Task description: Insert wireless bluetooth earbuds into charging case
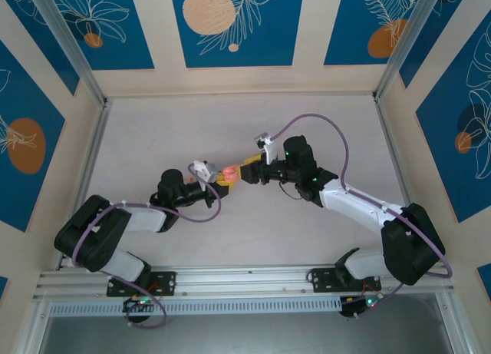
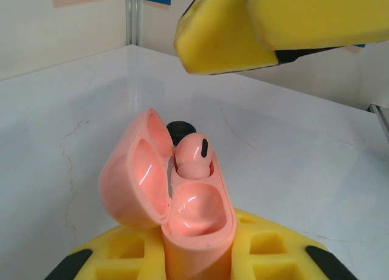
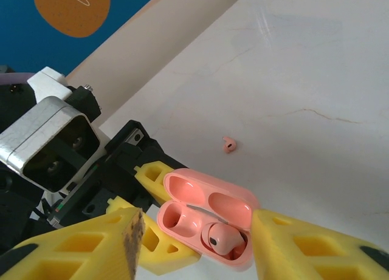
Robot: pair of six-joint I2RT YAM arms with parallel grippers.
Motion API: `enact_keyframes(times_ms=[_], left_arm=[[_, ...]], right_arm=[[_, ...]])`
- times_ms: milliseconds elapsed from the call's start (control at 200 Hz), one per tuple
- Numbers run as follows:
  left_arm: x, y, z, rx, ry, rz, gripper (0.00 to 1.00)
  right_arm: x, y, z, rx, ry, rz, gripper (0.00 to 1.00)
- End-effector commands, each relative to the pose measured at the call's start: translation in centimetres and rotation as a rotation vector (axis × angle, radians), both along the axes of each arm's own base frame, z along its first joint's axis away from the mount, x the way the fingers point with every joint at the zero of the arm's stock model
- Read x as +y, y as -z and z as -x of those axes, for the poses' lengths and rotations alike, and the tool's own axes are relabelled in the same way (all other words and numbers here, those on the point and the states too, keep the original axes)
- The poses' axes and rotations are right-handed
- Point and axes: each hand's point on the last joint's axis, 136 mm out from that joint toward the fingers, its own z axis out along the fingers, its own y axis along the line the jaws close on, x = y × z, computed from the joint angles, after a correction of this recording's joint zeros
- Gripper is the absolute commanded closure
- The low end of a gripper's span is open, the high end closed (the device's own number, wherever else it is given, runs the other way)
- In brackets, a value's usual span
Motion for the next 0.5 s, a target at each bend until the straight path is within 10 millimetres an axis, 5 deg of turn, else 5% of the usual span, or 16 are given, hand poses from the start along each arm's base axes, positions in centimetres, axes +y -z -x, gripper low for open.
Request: enact_keyframes(times_ms=[0, 250, 495], left_arm=[[-0.5, -1.4, 0.6, -0.058, 0.041, 0.013, 0.8], [-0.5, -1.6, 0.8, -0.061, 0.046, 0.013, 0.8], [1.2, -0.8, -1.4, 0.053, -0.109, -0.081, 0.81]], right_arm=[[-0.1, -0.8, 0.6, 0.021, -0.029, -0.021, 0.54], [0.0, 1.3, 1.0, 0.104, -0.052, 0.031, 0.69], [-0.3, 1.8, -0.2, 0.14, 0.007, 0.082, 0.66]])
